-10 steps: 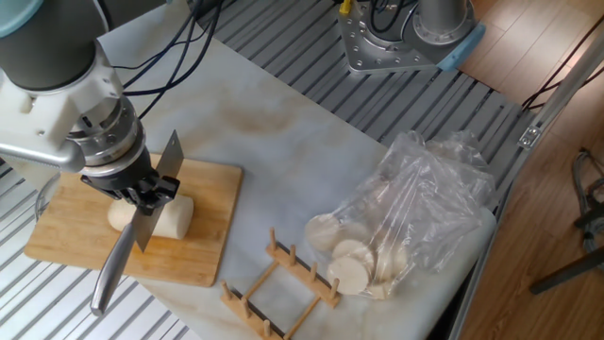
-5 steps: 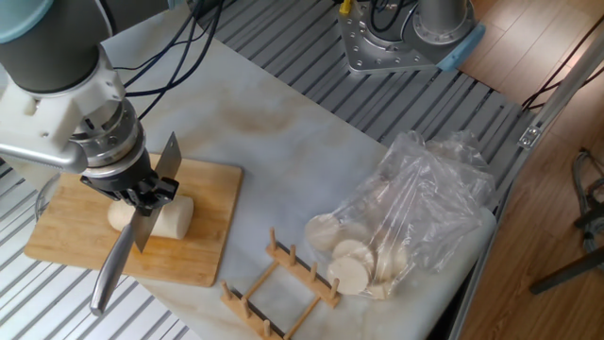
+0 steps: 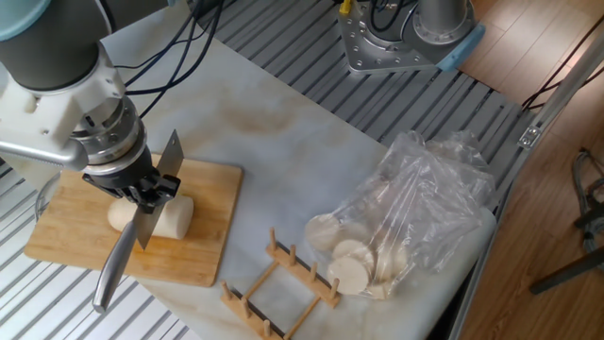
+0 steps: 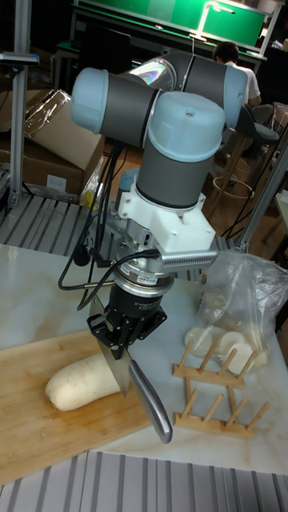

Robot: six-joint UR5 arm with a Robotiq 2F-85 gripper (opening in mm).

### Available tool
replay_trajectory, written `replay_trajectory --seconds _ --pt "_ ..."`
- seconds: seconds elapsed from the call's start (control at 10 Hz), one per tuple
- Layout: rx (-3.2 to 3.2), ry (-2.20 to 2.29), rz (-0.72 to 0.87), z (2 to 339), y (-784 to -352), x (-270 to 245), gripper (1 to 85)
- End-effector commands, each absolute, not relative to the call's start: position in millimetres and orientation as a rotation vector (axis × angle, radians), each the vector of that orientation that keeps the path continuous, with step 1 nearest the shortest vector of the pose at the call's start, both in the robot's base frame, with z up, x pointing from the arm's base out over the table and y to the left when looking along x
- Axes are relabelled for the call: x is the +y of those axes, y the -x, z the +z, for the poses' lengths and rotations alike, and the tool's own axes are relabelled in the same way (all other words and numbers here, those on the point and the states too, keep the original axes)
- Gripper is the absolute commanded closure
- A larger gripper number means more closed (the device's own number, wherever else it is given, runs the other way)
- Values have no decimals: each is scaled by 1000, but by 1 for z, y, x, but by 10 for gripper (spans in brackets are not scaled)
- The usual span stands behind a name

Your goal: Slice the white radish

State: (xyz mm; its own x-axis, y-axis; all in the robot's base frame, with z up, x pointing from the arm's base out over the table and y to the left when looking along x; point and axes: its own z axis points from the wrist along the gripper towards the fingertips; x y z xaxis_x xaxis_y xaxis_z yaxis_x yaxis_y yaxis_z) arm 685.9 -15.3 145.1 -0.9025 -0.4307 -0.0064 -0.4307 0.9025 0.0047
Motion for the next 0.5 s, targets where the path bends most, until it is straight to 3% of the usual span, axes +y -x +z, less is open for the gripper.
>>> replay_trajectory --seconds 0.0,0.4 --pt "3062 681 30 149 -682 -14 843" --pt "3055 673 10 147 -684 -17 843"
